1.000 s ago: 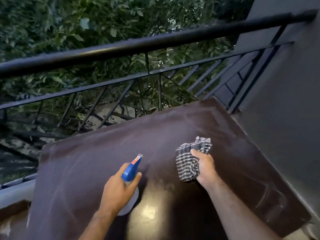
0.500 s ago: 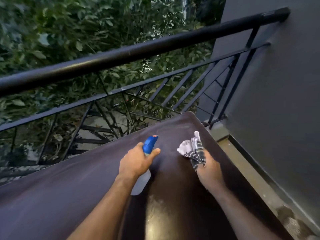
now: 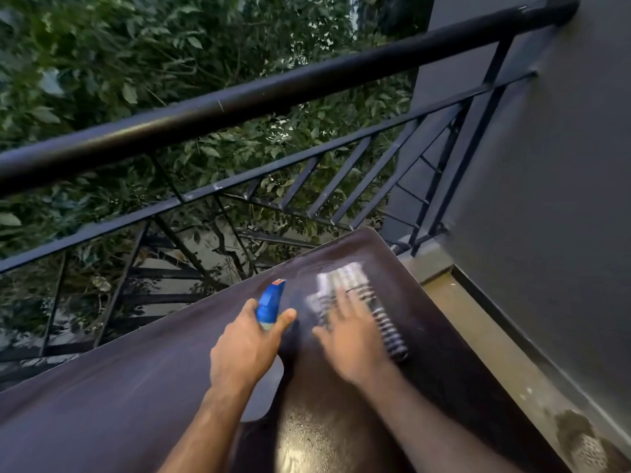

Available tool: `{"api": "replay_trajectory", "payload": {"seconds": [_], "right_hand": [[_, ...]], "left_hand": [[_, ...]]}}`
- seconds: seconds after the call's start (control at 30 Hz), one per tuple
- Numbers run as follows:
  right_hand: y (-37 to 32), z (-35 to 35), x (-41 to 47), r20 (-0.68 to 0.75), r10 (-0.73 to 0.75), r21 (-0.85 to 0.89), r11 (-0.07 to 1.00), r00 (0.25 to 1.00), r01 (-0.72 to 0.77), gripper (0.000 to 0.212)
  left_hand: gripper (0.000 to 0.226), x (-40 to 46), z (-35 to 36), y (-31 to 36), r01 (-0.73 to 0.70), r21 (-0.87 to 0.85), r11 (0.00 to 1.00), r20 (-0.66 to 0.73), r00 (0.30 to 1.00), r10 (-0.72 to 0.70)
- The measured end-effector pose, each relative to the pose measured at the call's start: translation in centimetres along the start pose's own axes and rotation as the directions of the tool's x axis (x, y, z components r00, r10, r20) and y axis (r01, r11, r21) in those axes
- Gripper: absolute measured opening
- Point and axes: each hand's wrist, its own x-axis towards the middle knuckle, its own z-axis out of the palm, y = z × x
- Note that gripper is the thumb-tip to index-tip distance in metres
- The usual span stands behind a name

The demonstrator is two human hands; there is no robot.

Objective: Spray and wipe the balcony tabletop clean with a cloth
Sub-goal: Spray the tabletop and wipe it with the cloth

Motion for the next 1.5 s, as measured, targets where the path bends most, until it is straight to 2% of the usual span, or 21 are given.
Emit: {"api": "replay_trajectory", "payload": {"seconds": [0.1,0.13,0.23,0.27,0.33,0.37,0.43,0.47,0.53,0.6,0.67,0.73,0.8,0.83,0.9,1.0,1.07,1.13,1.3,1.4,1.5], "right_hand": [[-4.3,1.9,-2.0,0.186,-0.243,0.009,0.969,0.952,0.246,0.074],[-4.8,2.0,-2.2,0.191,-0.303,0.033,0.952,0.934,0.303,0.074],[-2.5,1.7,-0.1,0.119,-0.4,-0.059,0.911,0.909,0.409,0.067],[-1.1,1.6,1.2,0.113,-0.381,-0.107,0.913,0.917,0.393,0.066],[1.9,0.5,4.2,0.087,-0.246,-0.192,0.947,0.965,0.258,0.068],[3.2,-0.3,5.5,0.081,-0.136,-0.181,0.972,0.987,0.149,0.068],[4.5,-1.9,7.0,0.1,0.078,-0.045,0.996,0.992,-0.074,0.064],[4.4,-2.5,7.3,0.123,0.138,-0.01,0.99,0.983,-0.137,0.061],[3.3,-2.6,6.7,0.129,0.142,-0.01,0.99,0.981,-0.142,0.062],[1.3,-1.9,5.1,0.144,-0.002,-0.051,0.999,0.99,0.01,0.071],[-0.8,-1.3,3.2,0.161,-0.255,-0.058,0.962,0.954,0.267,0.073],[-2.2,-0.7,2.2,0.139,-0.461,-0.051,0.881,0.876,0.471,0.054],[-2.7,-0.5,2.6,0.173,-0.531,-0.081,0.832,0.83,0.549,0.044],[-2.7,-0.8,3.2,0.188,-0.516,-0.096,0.837,0.836,0.538,0.047],[-1.7,-0.9,5.4,0.161,-0.418,-0.136,0.888,0.894,0.439,0.055],[1.3,-2.0,8.7,0.067,-0.136,-0.164,0.976,0.988,0.146,0.064],[3.4,-2.5,9.9,0.01,0.038,-0.13,0.991,0.999,-0.036,0.059],[4.7,-2.6,10.2,-0.023,0.142,-0.088,0.986,0.99,-0.143,0.06],[5.6,-1.9,8.8,-0.054,0.156,-0.034,0.987,0.986,-0.158,0.059],[5.8,-1.9,8.5,-0.061,0.147,-0.038,0.988,0.987,-0.15,0.059],[4.6,-1.8,8.8,-0.065,0.21,-0.014,0.977,0.976,-0.211,0.06]], "left_hand": [[0.048,0.1,-0.2,-0.1,0.014,-0.056,0.998,-0.027,1.0,-0.015],[0.047,0.2,-0.3,-0.2,0.022,-0.073,0.997,-0.033,0.999,-0.024],[0.045,0.0,-0.3,-0.4,0.031,-0.097,0.995,-0.049,0.998,-0.036],[0.044,-0.1,-0.3,-0.5,0.031,-0.1,0.995,-0.055,0.998,-0.037],[0.042,-0.3,-0.1,-0.7,0.036,-0.103,0.994,-0.068,0.997,-0.043],[0.043,-0.3,-0.1,-0.7,0.04,-0.106,0.994,-0.072,0.996,-0.048],[0.043,-0.5,0.0,-0.8,0.054,-0.115,0.992,-0.076,0.995,-0.063],[0.043,-0.6,0.0,-0.8,0.061,-0.122,0.991,-0.077,0.994,-0.071],[0.042,-0.8,0.0,-0.8,0.065,-0.143,0.988,-0.078,0.994,-0.077],[0.04,-0.9,-0.2,-0.9,0.056,-0.166,0.985,-0.077,0.995,-0.07],[0.037,-1.1,-0.4,-1.0,0.03,-0.167,0.986,-0.074,0.996,-0.043],[0.036,-1.3,-0.5,-1.0,-0.002,-0.165,0.986,-0.078,0.997,-0.011],[0.035,-1.5,-0.6,-1.0,-0.007,-0.179,0.984,-0.082,0.997,-0.008],[0.035,-1.6,-0.8,-1.0,-0.003,-0.195,0.981,-0.083,0.996,-0.014],[0.036,-1.8,-0.9,-1.1,0.006,-0.224,0.975,-0.079,0.997,-0.024],[0.036,-2.1,-0.9,-1.6,-0.01,-0.24,0.971,-0.074,0.997,-0.009],[0.04,-2.2,-0.9,-2.2,-0.052,-0.202,0.978,-0.054,0.998,0.042],[0.046,-2.1,-1.1,-3.0,-0.102,-0.163,0.981,-0.021,0.995,0.1],[0.047,-1.6,-2.0,-3.9,-0.122,-0.03,0.992,0.043,0.991,0.123],[0.045,-2.1,-2.9,-4.4,-0.089,0.067,0.994,0.081,0.993,0.084],[0.047,-1.9,-3.5,-5.8,-0.055,0.112,0.992,0.087,0.995,0.045]]}}
